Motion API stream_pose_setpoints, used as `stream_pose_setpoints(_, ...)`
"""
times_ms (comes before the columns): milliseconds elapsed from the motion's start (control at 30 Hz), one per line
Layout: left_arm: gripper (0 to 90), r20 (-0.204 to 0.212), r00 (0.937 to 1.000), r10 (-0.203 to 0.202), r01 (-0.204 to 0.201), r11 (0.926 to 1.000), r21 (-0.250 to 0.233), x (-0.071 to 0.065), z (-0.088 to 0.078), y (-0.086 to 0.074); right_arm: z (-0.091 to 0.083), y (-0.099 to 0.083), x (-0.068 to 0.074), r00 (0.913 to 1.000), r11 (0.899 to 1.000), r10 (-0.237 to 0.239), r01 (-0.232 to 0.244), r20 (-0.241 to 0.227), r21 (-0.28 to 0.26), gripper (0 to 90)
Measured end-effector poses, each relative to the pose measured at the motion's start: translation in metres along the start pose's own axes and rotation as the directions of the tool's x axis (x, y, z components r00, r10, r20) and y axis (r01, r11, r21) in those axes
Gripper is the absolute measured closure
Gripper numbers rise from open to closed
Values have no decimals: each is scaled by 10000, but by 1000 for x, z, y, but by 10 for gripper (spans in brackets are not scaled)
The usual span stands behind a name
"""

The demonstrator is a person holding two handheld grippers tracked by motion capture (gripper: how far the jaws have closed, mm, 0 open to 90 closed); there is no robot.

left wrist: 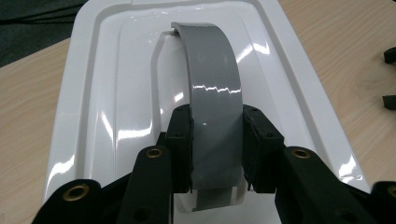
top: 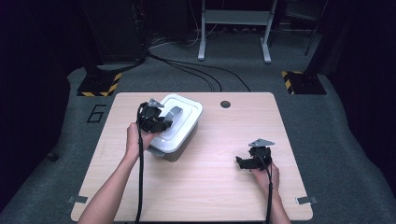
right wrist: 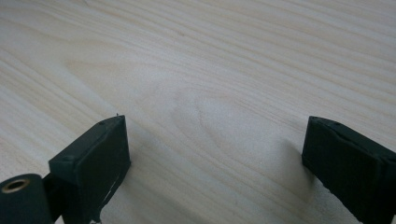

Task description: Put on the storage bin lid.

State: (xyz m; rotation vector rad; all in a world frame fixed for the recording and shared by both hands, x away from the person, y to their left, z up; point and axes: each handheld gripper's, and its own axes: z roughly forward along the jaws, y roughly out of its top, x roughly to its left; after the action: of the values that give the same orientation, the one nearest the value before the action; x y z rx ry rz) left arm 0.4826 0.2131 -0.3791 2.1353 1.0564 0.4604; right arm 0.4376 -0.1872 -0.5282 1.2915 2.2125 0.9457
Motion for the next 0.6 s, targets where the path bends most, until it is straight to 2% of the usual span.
stream_pose_setpoints(267, 641, -91, 10000, 22, -22, 10000, 6, -1, 2, -1, 0, 0, 0, 10000, 10000, 2, -2, 10, 0, 65)
stream_pose_setpoints(367, 526, -92, 10000, 22, -22, 10000, 6, 0, -1, -2, 0, 0, 0, 10000, 10000, 14, -14, 9, 9, 65)
stream_pose_setpoints(400, 484, -153, 9998, -128, 126, 9998, -123, 0, -3, -2, 0, 0, 0, 10000, 10000, 15, -15, 12, 0, 64)
stream_pose_setpoints(533, 325, -311, 9991, -294, 280, 9986, -451, 5, -17, -5, 0, 0, 0, 10000, 10000, 8, -8, 13, 0, 64)
stream_pose_setpoints(600, 250, -193, 9993, -317, 309, 9987, -403, 9, -24, -7, 0, 0, 0, 10000, 10000, 4, -4, 12, -1, 64)
